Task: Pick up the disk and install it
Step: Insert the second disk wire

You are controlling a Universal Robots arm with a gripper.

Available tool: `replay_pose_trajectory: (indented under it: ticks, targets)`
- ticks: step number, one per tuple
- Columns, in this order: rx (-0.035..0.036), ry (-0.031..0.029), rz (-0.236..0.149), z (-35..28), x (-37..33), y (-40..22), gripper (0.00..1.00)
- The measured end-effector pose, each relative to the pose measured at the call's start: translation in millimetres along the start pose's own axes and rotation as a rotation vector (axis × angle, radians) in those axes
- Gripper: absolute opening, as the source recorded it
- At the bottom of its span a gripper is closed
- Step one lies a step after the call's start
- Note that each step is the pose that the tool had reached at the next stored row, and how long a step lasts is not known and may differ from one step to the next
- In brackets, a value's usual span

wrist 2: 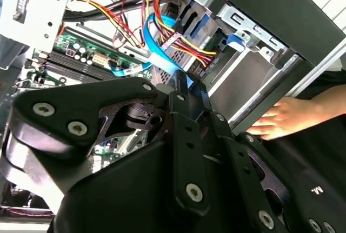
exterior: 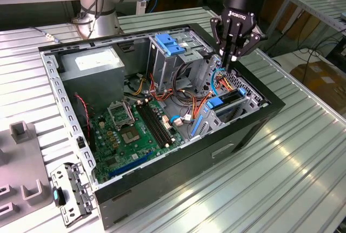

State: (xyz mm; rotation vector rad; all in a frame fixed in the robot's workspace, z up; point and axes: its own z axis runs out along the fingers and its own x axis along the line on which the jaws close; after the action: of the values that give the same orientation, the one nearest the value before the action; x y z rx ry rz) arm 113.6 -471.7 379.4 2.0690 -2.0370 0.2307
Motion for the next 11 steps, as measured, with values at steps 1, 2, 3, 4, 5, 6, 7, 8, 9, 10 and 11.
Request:
replay_pose_trajectory:
  ticks: [1,2,3,4,5,6,7,8,9,10,11]
  targets:
    - [-0.0001,0.0049,0.0,0.8,-0.2,0.0,0.24]
    - [-0.0002,0.0101,0.001,1.5,-0.4,-0.1,0.24]
    - [-0.0004,0.0193,0.001,2.5,-0.7,-0.1,0.24]
    - [-0.0008,0.0362,0.002,3.9,-1.1,-0.2,0.24]
    - [-0.0011,0.05,0.002,4.9,-1.4,-0.3,0.16]
    - [-0.0014,0.0645,0.003,5.9,-1.6,-0.3,0.16]
    - [-0.0016,0.0743,0.004,6.5,-1.8,-0.4,0.16]
    - [-0.0018,0.0828,0.004,7.0,-1.9,-0.4,0.16]
    - [-0.002,0.0896,0.004,7.4,-2.1,-0.4,0.16]
    - [-0.0022,0.0967,0.005,8.0,-2.2,-0.4,0.17]
    - [-0.0024,0.1086,0.005,8.8,-2.4,-0.5,0.24]
